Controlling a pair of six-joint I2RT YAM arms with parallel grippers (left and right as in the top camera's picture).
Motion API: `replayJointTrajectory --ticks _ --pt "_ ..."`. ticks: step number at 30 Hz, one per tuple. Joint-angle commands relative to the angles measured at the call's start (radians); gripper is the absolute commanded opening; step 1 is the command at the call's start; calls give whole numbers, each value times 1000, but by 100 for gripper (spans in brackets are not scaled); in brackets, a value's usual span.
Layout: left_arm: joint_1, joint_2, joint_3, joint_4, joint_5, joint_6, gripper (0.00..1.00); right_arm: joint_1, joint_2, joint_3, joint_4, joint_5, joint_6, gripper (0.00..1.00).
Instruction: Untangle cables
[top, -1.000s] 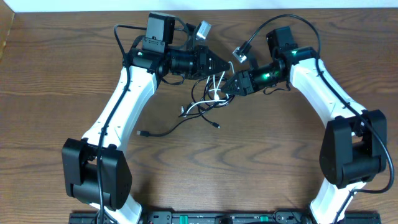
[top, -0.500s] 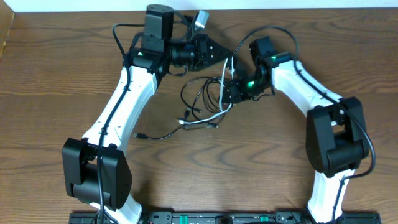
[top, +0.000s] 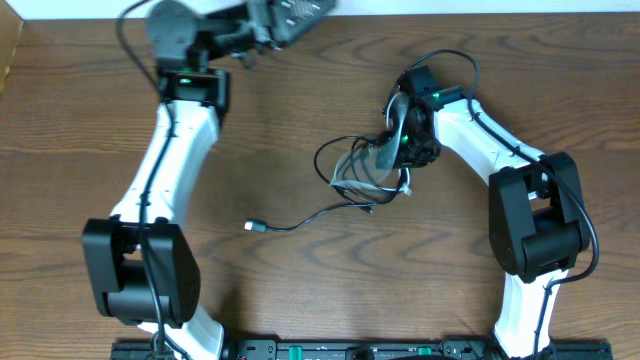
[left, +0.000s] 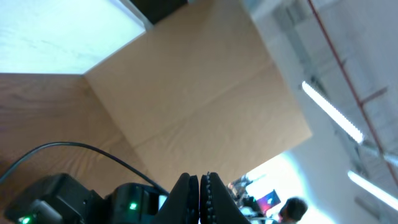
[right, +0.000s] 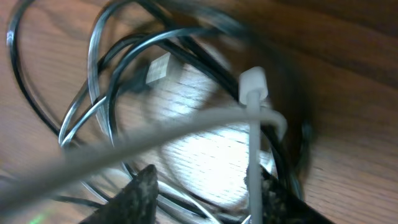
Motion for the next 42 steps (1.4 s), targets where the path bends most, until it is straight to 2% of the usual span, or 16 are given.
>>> replayJointTrajectory --ticks 1,7,12,14,16,18,22,26,27,33,39,42 --pt "45 -17 26 11 35 -154 7 -6 18 -7 -3 29 10 49" --pt "52 -16 26 -16 95 -77 7 -35 -49 -3 -49 -69 -34 58" --pt "51 -16 25 -198 166 105 8 -66 -208 0 -93 -100 -71 62" --pt "50 -16 16 -308 169 224 7 -76 -270 0 -120 -53 -73 72" --pt "50 -16 8 -435 159 325 8 -76 -303 0 -170 34 -73 76" --pt "49 -16 0 -609 130 463 7 -75 -304 0 -249 105 -73 81" --pt "27 -16 0 -909 48 758 7 -74 -267 0 -391 232 -68 99" --pt "-9 -16 0 -1147 -89 941 8 -80 -229 -1 -486 393 -22 99" --pt "-27 -16 0 -1253 -180 1006 8 -88 -223 -1 -502 426 -16 99" --pt "-89 -16 0 -1481 -441 1114 7 -134 -220 -1 -549 439 -118 99" --pt "-137 -16 0 -1555 -591 1150 7 -139 -220 -5 -608 222 -287 99" --pt "-152 -16 0 -1557 -615 1153 7 -132 -220 -6 -618 170 -315 99"
